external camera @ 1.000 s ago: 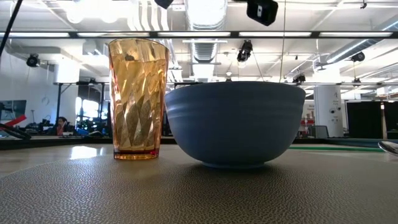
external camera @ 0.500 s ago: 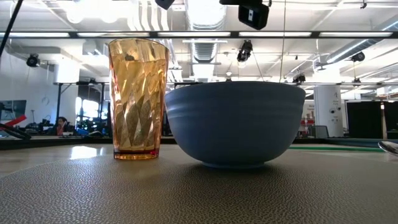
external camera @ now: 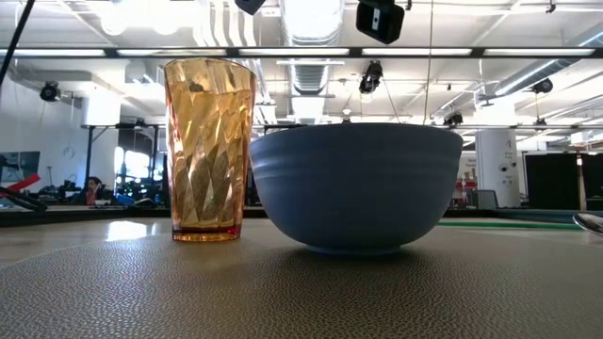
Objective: Pick & Place Utensil
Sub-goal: Put the fork into the bowl on the place mat
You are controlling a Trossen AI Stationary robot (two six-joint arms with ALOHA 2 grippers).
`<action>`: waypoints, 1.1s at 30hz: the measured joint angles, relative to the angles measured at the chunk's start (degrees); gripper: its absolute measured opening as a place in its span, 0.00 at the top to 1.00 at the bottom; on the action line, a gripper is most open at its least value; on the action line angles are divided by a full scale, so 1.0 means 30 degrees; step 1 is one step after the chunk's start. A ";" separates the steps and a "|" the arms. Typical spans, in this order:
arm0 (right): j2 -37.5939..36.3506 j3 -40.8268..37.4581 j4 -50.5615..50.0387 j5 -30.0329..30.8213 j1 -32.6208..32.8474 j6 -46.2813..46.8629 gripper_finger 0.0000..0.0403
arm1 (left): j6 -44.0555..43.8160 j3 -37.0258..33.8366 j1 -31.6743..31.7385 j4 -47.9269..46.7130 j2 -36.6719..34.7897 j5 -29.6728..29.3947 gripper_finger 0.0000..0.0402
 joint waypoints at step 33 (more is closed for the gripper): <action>0.0288 -0.0080 -0.0514 0.0214 -0.0030 -0.1208 0.98 | -0.1097 0.0008 0.0001 -0.0253 -0.0003 -0.0773 0.91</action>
